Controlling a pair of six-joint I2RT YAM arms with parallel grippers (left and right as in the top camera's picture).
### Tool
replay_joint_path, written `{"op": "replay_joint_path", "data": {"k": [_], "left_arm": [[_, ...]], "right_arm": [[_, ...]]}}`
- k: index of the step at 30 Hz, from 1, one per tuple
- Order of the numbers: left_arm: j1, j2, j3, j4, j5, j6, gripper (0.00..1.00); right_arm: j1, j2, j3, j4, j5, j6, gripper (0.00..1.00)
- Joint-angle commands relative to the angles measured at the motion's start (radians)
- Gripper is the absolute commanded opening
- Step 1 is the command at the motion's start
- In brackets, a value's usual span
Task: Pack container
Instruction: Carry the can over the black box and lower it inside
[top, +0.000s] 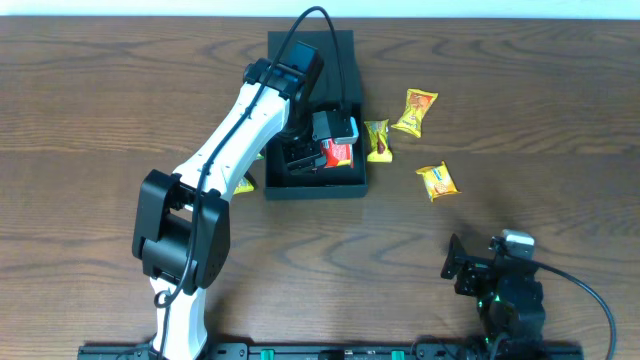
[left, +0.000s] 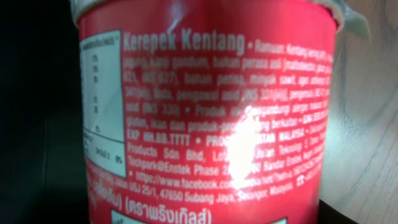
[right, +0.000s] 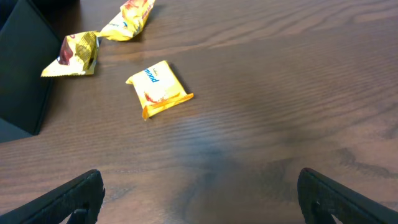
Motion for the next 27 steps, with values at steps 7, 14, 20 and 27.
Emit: {"op": "replay_joint_path", "data": {"k": [7, 14, 20, 27], "left_arm": [[0.005, 0.02, 0.015, -0.009, 0.051, 0.1, 0.68], [0.004, 0.069, 0.015, -0.008, 0.077, 0.118, 0.68], [0.005, 0.102, 0.015, -0.009, 0.074, 0.118, 0.69], [0.003, 0.105, 0.015, -0.009, 0.073, 0.126, 0.79]], "right_arm": [[-0.006, -0.006, -0.011, -0.001, 0.0, 0.018, 0.99], [-0.006, -0.006, -0.011, -0.002, 0.0, 0.018, 0.99], [-0.006, -0.005, -0.011, -0.001, 0.0, 0.018, 0.99], [-0.006, -0.006, -0.011, -0.002, 0.0, 0.018, 0.99]]}}
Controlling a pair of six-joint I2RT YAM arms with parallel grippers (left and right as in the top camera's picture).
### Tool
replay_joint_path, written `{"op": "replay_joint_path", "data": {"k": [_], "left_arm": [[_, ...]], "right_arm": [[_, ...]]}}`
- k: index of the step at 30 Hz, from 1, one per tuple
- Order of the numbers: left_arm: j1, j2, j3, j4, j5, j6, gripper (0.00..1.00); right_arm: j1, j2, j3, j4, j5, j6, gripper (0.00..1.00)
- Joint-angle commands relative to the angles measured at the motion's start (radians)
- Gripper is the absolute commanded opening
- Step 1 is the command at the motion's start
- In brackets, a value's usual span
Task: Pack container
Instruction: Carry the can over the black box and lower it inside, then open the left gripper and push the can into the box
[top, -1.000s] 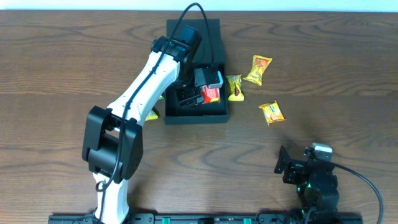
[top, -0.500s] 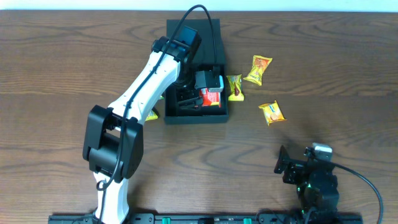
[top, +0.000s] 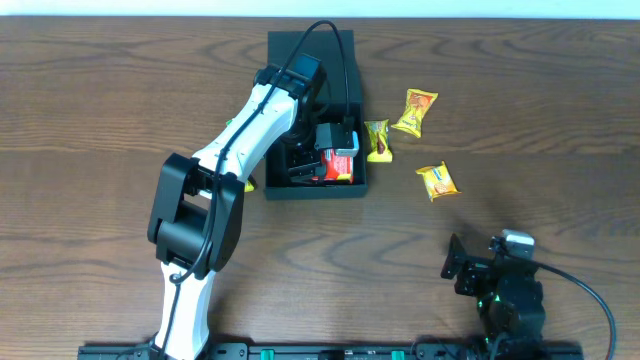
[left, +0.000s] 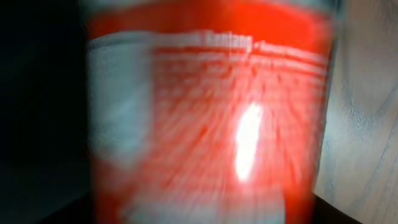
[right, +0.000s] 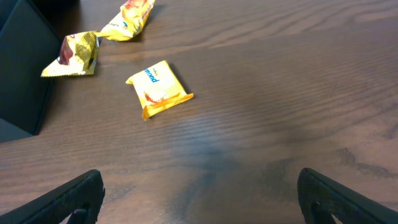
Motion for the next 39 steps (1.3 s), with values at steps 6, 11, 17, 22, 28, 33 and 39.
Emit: {"op": "replay_joint_path", "data": {"k": [6, 11, 17, 22, 28, 33, 39], "left_arm": [[0.003, 0.002, 0.015, -0.006, 0.021, 0.016, 0.91], [0.003, 0.002, 0.015, -0.005, 0.006, 0.016, 0.92], [0.003, -0.007, 0.016, -0.013, -0.064, 0.015, 0.96], [0.0, -0.051, 0.027, -0.032, -0.045, 0.015, 0.96], [-0.005, -0.14, 0.156, -0.105, -0.09, 0.012, 0.94], [-0.001, -0.228, 0.287, -0.11, -0.195, -0.142, 0.19], [0.036, -0.194, 0.239, -0.061, -0.092, -0.449, 0.06]], "right_arm": [[-0.006, -0.005, -0.011, -0.002, 0.0, 0.018, 0.99], [-0.006, -0.005, -0.011, -0.002, 0.0, 0.018, 0.99], [-0.006, -0.006, -0.011, -0.002, 0.0, 0.018, 0.99], [-0.006, -0.006, -0.011, -0.002, 0.0, 0.018, 0.99], [-0.006, -0.006, -0.011, -0.002, 0.0, 0.018, 0.99], [-0.006, -0.005, -0.011, -0.002, 0.0, 0.018, 0.99], [-0.006, -0.006, -0.011, -0.002, 0.0, 0.018, 0.99]]}}
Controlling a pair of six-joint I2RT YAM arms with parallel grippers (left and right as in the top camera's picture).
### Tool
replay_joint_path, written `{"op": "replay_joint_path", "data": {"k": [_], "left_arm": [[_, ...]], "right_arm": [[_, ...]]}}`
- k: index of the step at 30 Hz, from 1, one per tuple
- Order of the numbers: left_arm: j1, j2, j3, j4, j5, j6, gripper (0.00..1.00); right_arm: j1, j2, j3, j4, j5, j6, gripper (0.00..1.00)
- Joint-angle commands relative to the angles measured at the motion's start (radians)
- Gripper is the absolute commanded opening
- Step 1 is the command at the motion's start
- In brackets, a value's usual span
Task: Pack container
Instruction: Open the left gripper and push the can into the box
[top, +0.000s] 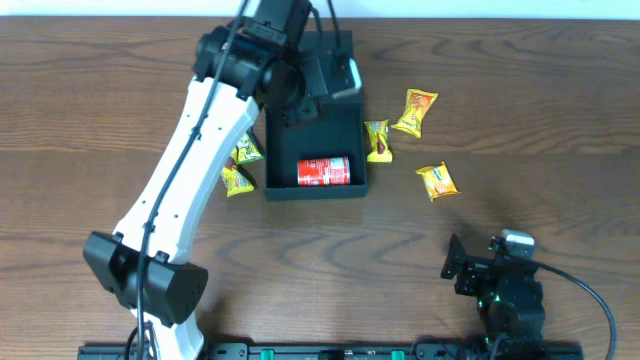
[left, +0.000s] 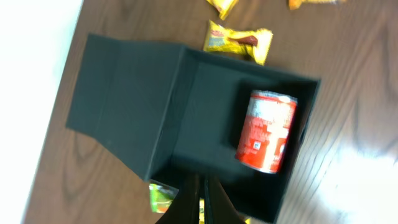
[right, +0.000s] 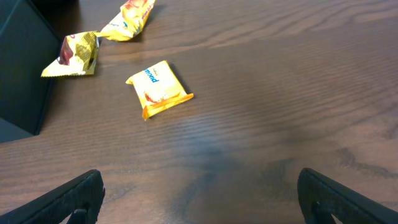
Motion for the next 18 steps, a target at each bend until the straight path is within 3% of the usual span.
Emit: {"op": "replay_joint_path", "data": {"k": [1, 8, 11, 14, 18], "left_arm": [[0.022, 0.103, -0.064, 0.046, 0.031, -0.256, 0.06], [0.023, 0.273, -0.101, 0.172, -0.08, -0.849, 0.06], [0.023, 0.292, -0.102, 0.162, -0.125, -1.036, 0.06], [0.01, 0.292, -0.102, 0.146, -0.237, -1.158, 0.06], [-0.013, 0.292, -0.102, 0.084, -0.286, -1.209, 0.06]], "right_arm": [[-0.006, -0.005, -0.011, -0.002, 0.0, 0.018, 0.99], [-0.006, -0.006, -0.011, -0.002, 0.0, 0.018, 0.99], [-0.006, -0.006, -0.011, -0.002, 0.0, 0.018, 0.99], [-0.006, -0.006, -0.011, -0.002, 0.0, 0.018, 0.99], [-0.006, -0.006, -0.011, -0.002, 0.0, 0.018, 0.99]]}}
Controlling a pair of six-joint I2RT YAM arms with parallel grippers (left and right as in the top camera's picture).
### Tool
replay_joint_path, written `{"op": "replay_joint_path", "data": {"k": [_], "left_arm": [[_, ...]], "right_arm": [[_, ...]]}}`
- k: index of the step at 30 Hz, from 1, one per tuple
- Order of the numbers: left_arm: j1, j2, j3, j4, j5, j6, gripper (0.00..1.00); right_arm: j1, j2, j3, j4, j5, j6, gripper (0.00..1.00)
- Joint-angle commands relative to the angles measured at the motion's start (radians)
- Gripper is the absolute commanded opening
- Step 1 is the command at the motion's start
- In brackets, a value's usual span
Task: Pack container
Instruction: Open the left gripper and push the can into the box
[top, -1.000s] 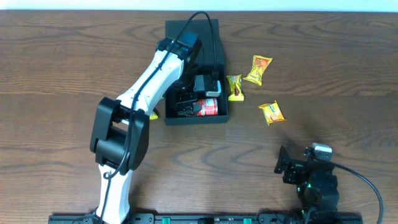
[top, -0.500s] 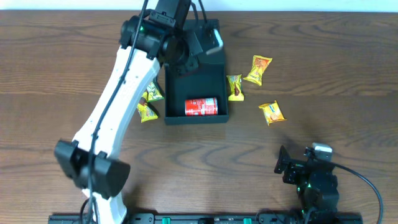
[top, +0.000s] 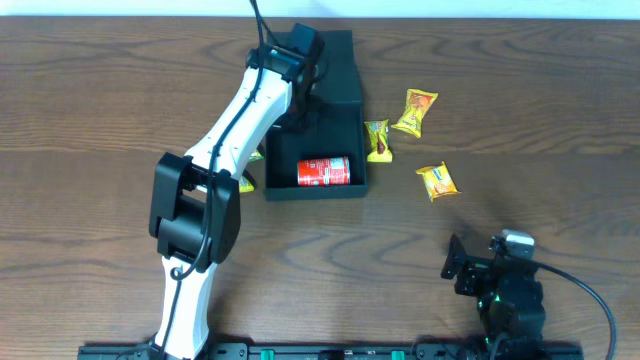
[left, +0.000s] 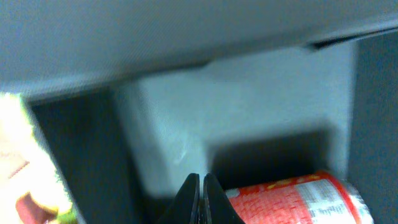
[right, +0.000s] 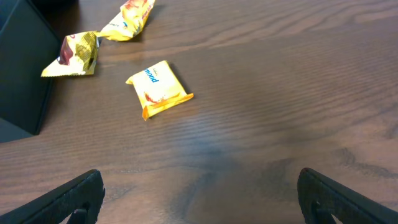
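Observation:
The black box (top: 352, 100) stands with its lid open at the far middle of the table. A red can (top: 323, 171) lies on its side in the box's front end. My left gripper (top: 303, 108) is low inside the box behind the can, and it is shut with nothing between its fingers (left: 200, 186). The can (left: 292, 194) shows just right of the fingertips. Yellow snack packets (top: 436, 180) (top: 415, 110) (top: 377, 140) lie right of the box. My right gripper (right: 199, 208) rests open near the table's front, empty.
More yellow packets (top: 243, 183) lie against the box's left side, partly hidden by the left arm. In the right wrist view one packet (right: 158, 89) lies ahead, two more (right: 74, 55) sit beside the box corner (right: 22, 68). Bare wood lies ahead of the right gripper.
My left gripper was high above the box and its lid, shut. Now it is down inside the box behind the can, still shut. The can and the right arm have not moved.
At first the red can filled the left wrist view, with my left gripper at it in the box's front end. It was still there a moment later. Then the can lay alone in the box and the gripper was high above, shut. Now the gripper is low in the box.

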Motion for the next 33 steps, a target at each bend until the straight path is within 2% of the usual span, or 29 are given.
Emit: {"op": "replay_joint_path", "data": {"k": [1, 7, 11, 19, 33], "left_arm": [[-0.026, -0.02, 0.01, -0.035, -0.085, -0.144, 0.06], [-0.06, -0.02, 0.01, -0.097, -0.101, -0.264, 0.06], [-0.071, -0.02, 0.01, -0.161, -0.229, -0.365, 0.06], [-0.07, -0.02, -0.08, -0.116, -0.24, -0.374, 0.06], [-0.069, -0.02, -0.154, -0.056, -0.122, -0.361, 0.06]], "right_arm": [[-0.006, -0.006, -0.011, -0.001, 0.0, 0.018, 0.99], [-0.006, -0.005, -0.011, -0.002, 0.0, 0.018, 0.99], [-0.006, -0.006, -0.011, -0.001, 0.0, 0.018, 0.99], [-0.006, -0.005, -0.011, -0.002, 0.0, 0.018, 0.99], [-0.006, -0.005, -0.011, -0.002, 0.0, 0.018, 0.99]]}}
